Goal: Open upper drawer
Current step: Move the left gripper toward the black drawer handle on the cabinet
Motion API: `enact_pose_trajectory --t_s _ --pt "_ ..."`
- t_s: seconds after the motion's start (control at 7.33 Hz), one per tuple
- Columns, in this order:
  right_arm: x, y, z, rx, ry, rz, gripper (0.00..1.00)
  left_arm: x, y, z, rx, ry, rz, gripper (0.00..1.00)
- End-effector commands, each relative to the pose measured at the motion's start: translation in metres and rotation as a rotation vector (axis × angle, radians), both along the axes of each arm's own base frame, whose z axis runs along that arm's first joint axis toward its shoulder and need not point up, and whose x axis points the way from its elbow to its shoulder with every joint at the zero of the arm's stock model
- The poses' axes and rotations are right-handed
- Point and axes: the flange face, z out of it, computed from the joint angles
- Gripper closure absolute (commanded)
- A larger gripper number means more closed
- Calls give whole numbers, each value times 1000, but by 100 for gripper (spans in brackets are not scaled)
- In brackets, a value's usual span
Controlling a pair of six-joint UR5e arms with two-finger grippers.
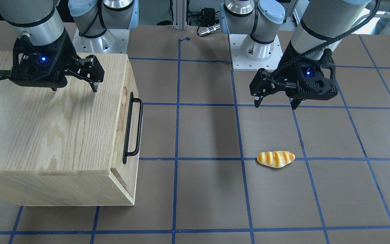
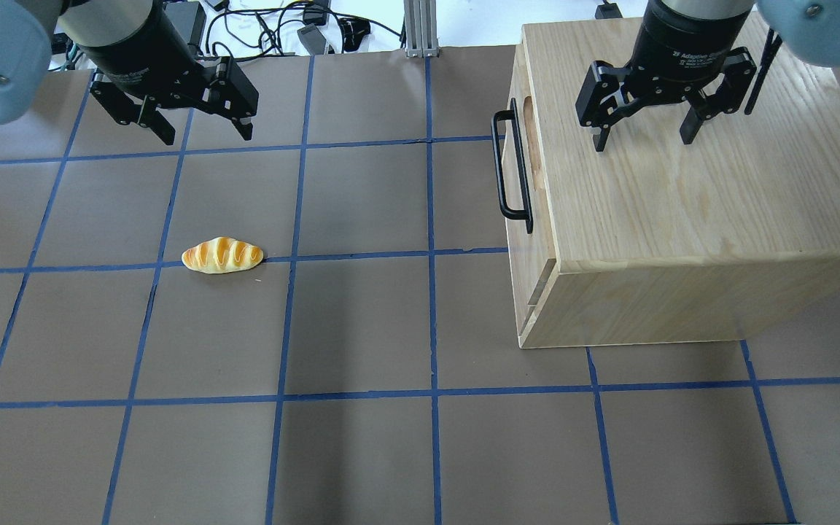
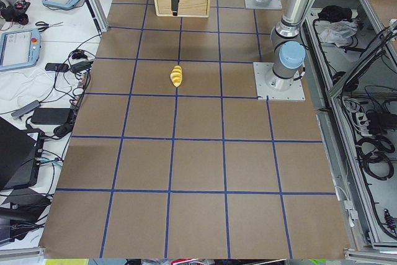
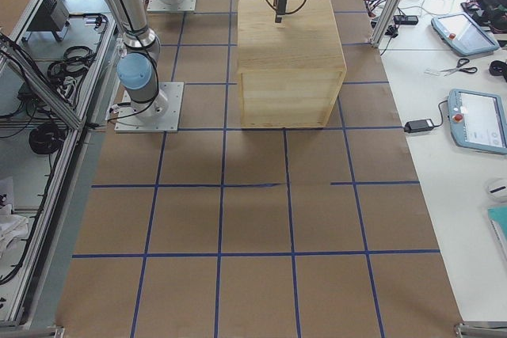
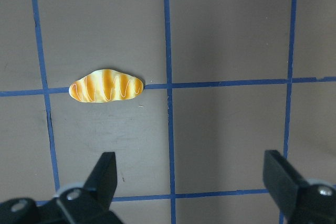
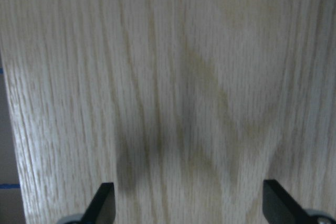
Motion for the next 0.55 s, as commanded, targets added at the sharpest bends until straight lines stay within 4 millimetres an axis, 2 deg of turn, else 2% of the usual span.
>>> enact_pose_trajectory --t_s 0.0,0.27,0.41 --pt "0 0 0 0 0 -1 0 -15 -10 -2 0 16 33 0" --pt "0 0 0 0 0 1 0 -68 -29 -26 -16 101 92 0" --pt "0 0 -1 2 0 1 0 -101 -29 -34 -17 149 87 0"
